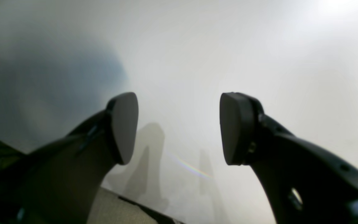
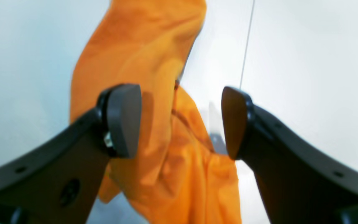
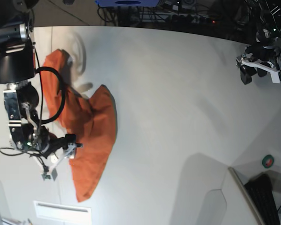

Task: Layout the t-shirt on the table in an organized manner, then fold the t-shirt properly
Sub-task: 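Lay the shirt down and regrasp another edge with the right gripper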

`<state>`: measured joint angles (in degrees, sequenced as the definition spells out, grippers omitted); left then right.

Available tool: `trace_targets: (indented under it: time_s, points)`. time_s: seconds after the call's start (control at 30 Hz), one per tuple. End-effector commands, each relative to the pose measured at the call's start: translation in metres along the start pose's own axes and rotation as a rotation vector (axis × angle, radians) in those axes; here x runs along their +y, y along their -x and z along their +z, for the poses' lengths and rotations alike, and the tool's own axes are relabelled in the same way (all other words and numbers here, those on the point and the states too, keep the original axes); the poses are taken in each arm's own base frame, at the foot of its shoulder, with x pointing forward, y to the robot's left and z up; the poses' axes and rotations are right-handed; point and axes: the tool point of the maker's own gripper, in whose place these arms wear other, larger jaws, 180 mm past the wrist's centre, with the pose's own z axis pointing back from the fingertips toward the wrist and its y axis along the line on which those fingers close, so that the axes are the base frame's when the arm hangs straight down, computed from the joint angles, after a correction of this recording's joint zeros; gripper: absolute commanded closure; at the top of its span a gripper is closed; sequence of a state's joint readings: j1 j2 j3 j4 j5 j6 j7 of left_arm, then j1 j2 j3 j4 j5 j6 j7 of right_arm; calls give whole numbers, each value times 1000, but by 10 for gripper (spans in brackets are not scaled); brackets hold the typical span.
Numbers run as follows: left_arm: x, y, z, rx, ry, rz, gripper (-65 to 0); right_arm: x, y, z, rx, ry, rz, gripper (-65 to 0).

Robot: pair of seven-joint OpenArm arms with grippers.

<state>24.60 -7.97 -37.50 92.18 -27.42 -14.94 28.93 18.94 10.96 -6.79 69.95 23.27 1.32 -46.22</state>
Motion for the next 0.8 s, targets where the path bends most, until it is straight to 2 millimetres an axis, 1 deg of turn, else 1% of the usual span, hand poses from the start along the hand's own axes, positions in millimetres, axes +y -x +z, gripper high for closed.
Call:
trace_targets:
  time_s: [0.0, 0.13, 0.17, 0.2, 0.23, 0.3, 0.33, 0.37, 0.4, 0.47, 0.63, 0.7, 0.77]
  points:
    - [4, -10, 1, -36, -7, -2, -390, 8, -20, 1, -41, -21, 8, -384]
    - [10, -2, -1, -13, -19, 11, -390, 25, -11, -17, 20, -49, -14, -383]
    - [11, -1, -1, -11, -21, 12, -390, 28, -11, -19, 19, -54, -16, -378]
    - [12, 1, -1, -7, -22, 13, -390, 32, -12, -21, 9, -61, -20, -347]
    - [12, 1, -1, -7, -22, 13, -390, 35, -14, -21, -8, -67, -23, -284]
    - [15, 4, 2, -1, -28, 8, -390, 40, -11, -23, -20, -75, -26, -98]
    - [15, 5, 4, 0, -29, 5, -390, 42, -14, -19, -39, -81, -21, 0]
    - [16, 6, 5, 2, -30, 4, -390, 49, -15, -16, -55, -95, -17, 0]
    - [16, 6, 4, 4, -31, 4, -390, 60, -13, -12, -69, -117, -16, 0]
    - [18, 8, 5, 9, -34, 2, -390, 79, -17, -1, -115, -155, -7, 0]
    - [17, 5, 6, 4, -31, -3, -390, 124, -6, 24, -104, -248, 1, 0]
    - [15, 1, 6, -6, -26, -9, -390, 151, 7, 30, -89, -295, 45, 0]
    - [12, -5, 8, -19, -20, -15, -390, 178, 28, 31, -54, -335, 115, 0]
